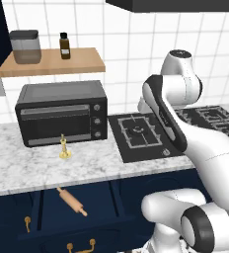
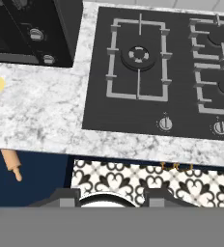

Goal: Pick the rolling pin from the drawer and place it on the counter.

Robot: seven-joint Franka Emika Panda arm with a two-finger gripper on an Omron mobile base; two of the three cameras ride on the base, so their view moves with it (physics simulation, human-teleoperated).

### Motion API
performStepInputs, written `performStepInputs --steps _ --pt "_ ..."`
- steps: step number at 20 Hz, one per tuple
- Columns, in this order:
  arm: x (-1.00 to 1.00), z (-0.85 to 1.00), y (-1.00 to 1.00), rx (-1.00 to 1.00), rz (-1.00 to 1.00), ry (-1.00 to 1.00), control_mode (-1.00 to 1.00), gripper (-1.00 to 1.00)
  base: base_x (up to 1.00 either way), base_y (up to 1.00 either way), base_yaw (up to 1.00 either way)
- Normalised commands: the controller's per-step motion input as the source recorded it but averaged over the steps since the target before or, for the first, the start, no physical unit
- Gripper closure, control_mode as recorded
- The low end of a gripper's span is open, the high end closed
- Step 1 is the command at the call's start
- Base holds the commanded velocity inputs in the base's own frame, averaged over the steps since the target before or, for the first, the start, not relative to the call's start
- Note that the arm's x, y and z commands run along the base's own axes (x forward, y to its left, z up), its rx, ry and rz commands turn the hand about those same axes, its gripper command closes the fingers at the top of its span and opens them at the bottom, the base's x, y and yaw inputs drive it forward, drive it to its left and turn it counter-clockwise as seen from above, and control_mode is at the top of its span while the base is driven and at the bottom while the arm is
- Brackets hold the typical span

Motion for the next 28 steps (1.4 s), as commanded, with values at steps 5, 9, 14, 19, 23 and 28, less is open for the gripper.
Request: performStepInputs --steps 5,9,14,19,23,28 --pt "-0.21 0.00 -0.05 0.00 0.00 -0.01 -1.00 -1.00 0.00 0.00 0.00" --pt "-0.01 0.00 -0.01 0.00 0.00 -0.01 -1.00 -1.00 0.00 0.00 0.00" --pt "0.00 0.00 -0.19 0.00 0.00 -0.02 -1.00 -1.00 0.00 0.00 0.00" --pt "0.00 0.00 -0.21 0.00 0.01 -0.02 -1.00 -1.00 0.00 0.00 0.00" --pt "0.00 0.00 -0.06 0.00 0.01 0.00 1.00 -1.00 0.00 -0.43 0.05" --pt "0.00 0.00 0.00 0.00 0.00 0.00 1.00 -1.00 0.00 -0.54 0.10"
